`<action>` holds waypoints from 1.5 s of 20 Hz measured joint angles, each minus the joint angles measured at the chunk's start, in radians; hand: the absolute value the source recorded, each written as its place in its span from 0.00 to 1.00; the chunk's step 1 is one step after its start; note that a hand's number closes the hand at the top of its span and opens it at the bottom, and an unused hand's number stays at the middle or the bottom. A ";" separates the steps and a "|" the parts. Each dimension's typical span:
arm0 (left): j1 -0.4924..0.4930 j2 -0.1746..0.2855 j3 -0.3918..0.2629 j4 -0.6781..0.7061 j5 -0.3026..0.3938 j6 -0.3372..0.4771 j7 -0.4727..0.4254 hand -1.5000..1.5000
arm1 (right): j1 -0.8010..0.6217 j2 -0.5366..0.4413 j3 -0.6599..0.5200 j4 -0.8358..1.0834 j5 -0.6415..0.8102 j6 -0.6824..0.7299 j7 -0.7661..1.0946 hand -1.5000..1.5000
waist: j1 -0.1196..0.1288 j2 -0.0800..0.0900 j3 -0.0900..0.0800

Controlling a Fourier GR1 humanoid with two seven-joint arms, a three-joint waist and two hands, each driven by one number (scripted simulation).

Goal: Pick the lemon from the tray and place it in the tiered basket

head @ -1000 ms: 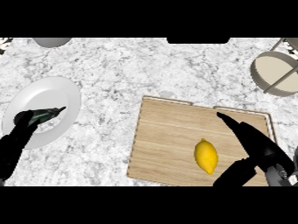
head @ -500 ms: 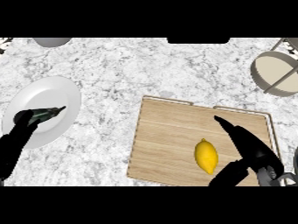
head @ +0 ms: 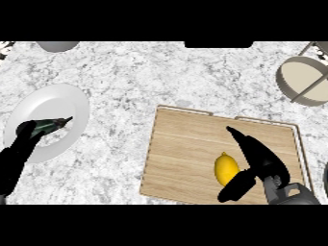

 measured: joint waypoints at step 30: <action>0.009 -0.093 0.069 -0.054 -0.106 -0.058 0.058 0.50 | -0.095 0.231 0.038 0.109 0.395 -0.128 -0.050 1.00 | 0.012 0.001 -0.005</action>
